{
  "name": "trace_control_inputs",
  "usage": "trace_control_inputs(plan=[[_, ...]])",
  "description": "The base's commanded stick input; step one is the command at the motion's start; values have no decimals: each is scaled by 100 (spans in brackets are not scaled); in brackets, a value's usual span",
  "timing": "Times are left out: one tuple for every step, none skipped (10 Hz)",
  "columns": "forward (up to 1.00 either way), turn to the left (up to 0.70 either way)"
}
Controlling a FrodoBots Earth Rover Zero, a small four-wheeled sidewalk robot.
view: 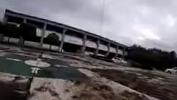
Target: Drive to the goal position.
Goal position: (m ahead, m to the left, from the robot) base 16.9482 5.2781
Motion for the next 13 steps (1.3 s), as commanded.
trace_control_inputs(plan=[[70,0],[70,0],[70,0],[70,0],[70,0],[70,0],[70,0],[70,0],[70,0],[70,0],[70,0],[70,0],[70,0]])
